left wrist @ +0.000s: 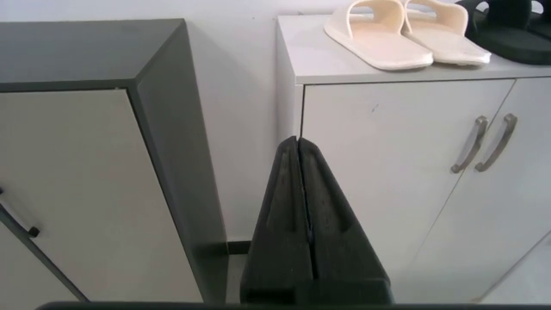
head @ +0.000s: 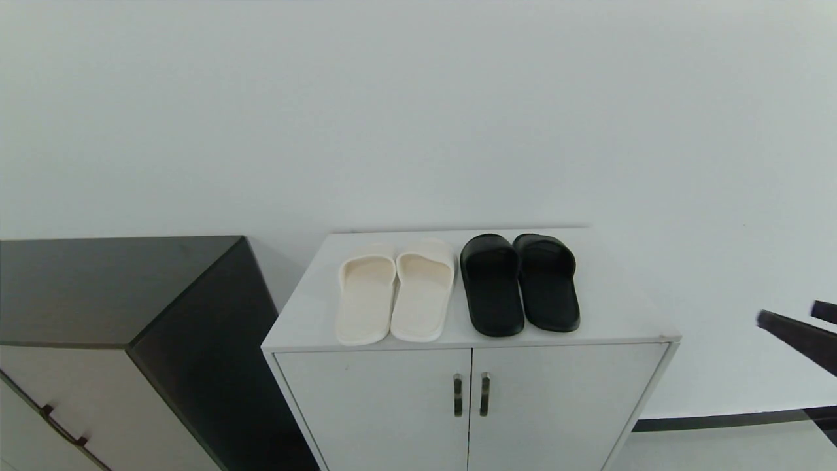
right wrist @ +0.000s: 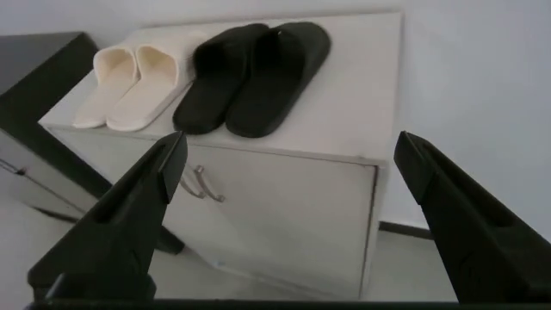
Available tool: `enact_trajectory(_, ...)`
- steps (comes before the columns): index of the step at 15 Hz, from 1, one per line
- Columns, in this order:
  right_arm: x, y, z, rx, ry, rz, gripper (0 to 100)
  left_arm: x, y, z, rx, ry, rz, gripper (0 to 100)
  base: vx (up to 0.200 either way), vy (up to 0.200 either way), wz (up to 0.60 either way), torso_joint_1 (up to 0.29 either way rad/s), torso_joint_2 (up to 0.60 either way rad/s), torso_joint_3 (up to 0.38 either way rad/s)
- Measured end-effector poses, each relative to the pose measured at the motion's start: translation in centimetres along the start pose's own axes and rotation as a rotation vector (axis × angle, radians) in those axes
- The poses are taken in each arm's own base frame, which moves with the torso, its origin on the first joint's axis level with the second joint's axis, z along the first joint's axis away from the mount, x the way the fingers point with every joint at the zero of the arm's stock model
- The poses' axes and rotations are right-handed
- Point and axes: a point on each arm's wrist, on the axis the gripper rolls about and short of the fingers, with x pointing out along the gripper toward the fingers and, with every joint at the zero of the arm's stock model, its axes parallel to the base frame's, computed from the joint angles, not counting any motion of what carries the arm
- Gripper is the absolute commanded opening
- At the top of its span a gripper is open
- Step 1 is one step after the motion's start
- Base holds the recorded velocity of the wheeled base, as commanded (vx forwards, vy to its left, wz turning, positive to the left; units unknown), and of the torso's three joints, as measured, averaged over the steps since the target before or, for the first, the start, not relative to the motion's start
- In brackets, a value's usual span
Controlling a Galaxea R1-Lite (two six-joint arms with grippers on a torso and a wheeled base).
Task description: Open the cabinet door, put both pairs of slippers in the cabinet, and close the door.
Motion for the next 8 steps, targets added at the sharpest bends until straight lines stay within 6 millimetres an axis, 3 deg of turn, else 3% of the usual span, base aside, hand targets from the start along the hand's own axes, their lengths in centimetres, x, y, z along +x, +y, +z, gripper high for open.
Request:
enact_trajectory(4, 5.4, 4.7, 1.3, 0.049, 0.082, 0.031, 100, 0.0, 0.0, 0.0, -0.001, 0.000, 0.000, 0, 0.000, 0.000, 0.00, 0.000, 0.00, 0.000)
enact_trajectory(8, 10.1, 7.8, 0.0, 0.036, 0.157, -0.042, 100, 0.0, 0.0, 0.0, -0.001, -0.001, -0.002, 0, 0.000, 0.000, 0.00, 0.000, 0.00, 0.000)
